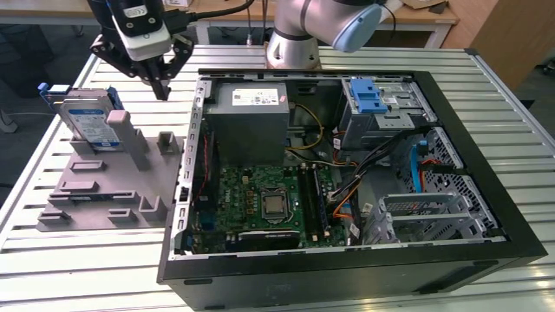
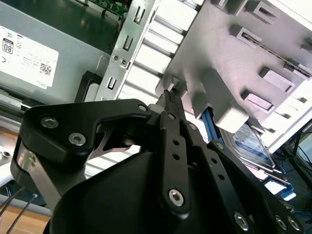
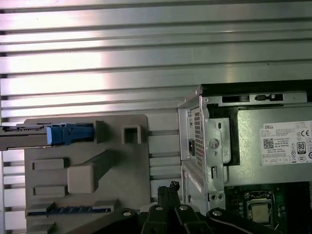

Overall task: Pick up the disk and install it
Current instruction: 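Reach for the disk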

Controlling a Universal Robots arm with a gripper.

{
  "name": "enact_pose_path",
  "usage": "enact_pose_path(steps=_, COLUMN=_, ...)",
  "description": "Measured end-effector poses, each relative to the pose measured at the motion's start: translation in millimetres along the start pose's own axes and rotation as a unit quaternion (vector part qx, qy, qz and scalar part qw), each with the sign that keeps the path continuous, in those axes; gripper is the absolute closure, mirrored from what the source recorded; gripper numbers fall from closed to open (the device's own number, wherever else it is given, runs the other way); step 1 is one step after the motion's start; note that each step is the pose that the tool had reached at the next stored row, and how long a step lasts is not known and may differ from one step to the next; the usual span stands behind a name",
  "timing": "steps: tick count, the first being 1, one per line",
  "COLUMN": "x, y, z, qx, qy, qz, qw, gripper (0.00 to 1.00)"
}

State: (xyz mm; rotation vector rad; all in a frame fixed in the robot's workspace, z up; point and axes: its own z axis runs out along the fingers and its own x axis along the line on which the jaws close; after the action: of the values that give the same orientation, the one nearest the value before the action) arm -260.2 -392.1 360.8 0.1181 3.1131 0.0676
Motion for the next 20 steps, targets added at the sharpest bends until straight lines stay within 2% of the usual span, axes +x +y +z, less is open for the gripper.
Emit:
enact_pose_path(steps=7, x=14.8, y=6.3, z=1.0, qx=0.0002, qy=0.0010, qz=0.001, qw=1.0000, gripper=0.89)
enact_pose_path(steps=10, x=16.6, y=9.4, z=1.4, qx=0.0002, qy=0.0021, qz=0.001, qw=1.0000, gripper=0.89)
enact_pose_path(steps=15, x=16.6, y=9.4, z=1.4, qx=-0.0001, qy=0.0023, qz=0.001, qw=1.0000, gripper=0.89)
enact_pose_path(steps=17, x=16.6, y=9.4, z=1.6, qx=-0.0052, qy=0.0051, qz=0.001, qw=1.0000, gripper=0.89)
enact_pose_path(steps=20, x=16.9, y=9.4, z=1.9, qx=-0.0074, qy=0.0079, qz=0.001, qw=0.9999, gripper=0.89)
